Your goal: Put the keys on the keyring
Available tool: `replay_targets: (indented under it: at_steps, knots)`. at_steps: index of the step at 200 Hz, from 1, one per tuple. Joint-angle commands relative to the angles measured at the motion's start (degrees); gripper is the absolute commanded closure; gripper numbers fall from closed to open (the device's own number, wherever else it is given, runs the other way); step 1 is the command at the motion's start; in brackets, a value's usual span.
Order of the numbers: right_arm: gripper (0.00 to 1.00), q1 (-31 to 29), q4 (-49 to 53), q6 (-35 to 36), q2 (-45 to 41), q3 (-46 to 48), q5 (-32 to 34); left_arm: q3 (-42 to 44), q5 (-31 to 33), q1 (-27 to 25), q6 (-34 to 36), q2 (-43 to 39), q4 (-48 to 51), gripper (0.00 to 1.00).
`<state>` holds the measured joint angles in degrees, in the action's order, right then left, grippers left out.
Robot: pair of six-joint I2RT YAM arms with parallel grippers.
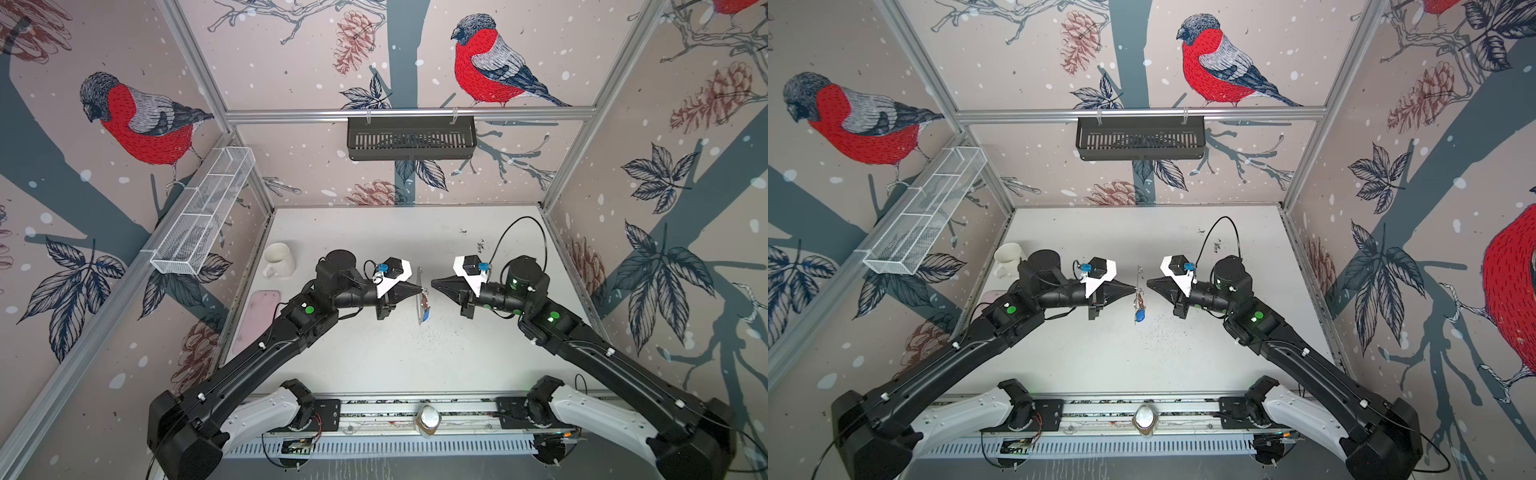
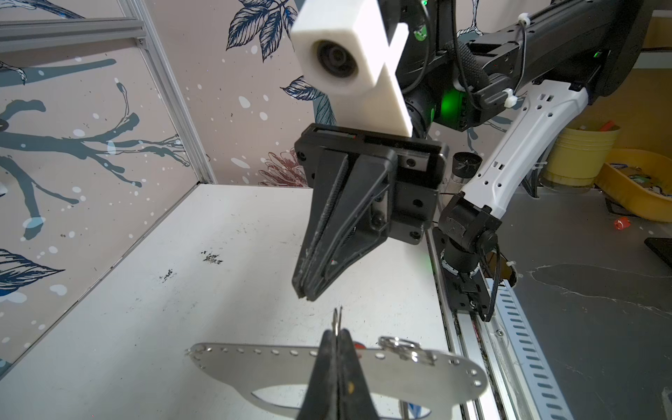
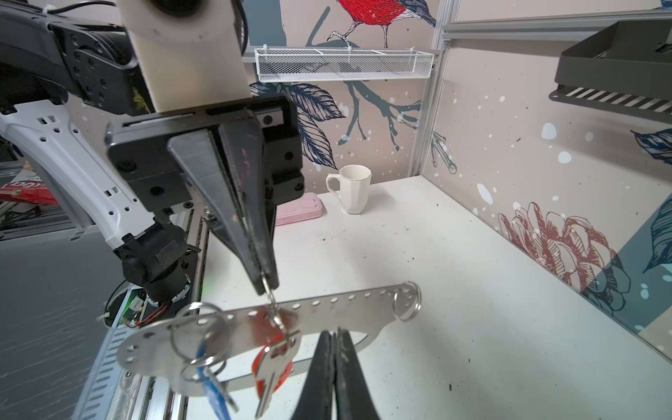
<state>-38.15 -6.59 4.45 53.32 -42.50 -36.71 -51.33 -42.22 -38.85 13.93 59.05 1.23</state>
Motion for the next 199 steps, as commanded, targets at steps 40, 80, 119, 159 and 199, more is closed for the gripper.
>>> replay_targets:
  at_steps: [40, 80, 119, 159, 199]
  knots:
    - [0.98, -0.8, -3.5, -2.6, -0.6, 1.8, -4.4, 0.4, -0.8, 0.4, 1.2, -0.4, -1.1, 1.00]
    - [0.98, -1.7, -4.9, -2.9, 0.6, 1.6, -5.1, 0.9, -0.9, 0.5, 1.1, -0.4, -1.4, 1.00]
    - [0.97, -2.6, -5.4, -2.7, 2.9, 0.7, -5.7, 1.0, -1.2, 0.5, 1.1, -0.6, -1.6, 1.00]
    - [0.94, -3.1, -5.8, -2.3, 4.5, -0.1, -5.8, 1.3, -1.4, 0.4, 1.1, -0.8, -1.7, 1.00]
    - [0.91, -3.2, -6.3, -2.3, 4.9, -0.3, -5.7, 1.5, -1.7, 0.4, 1.0, -0.6, -1.8, 1.00]
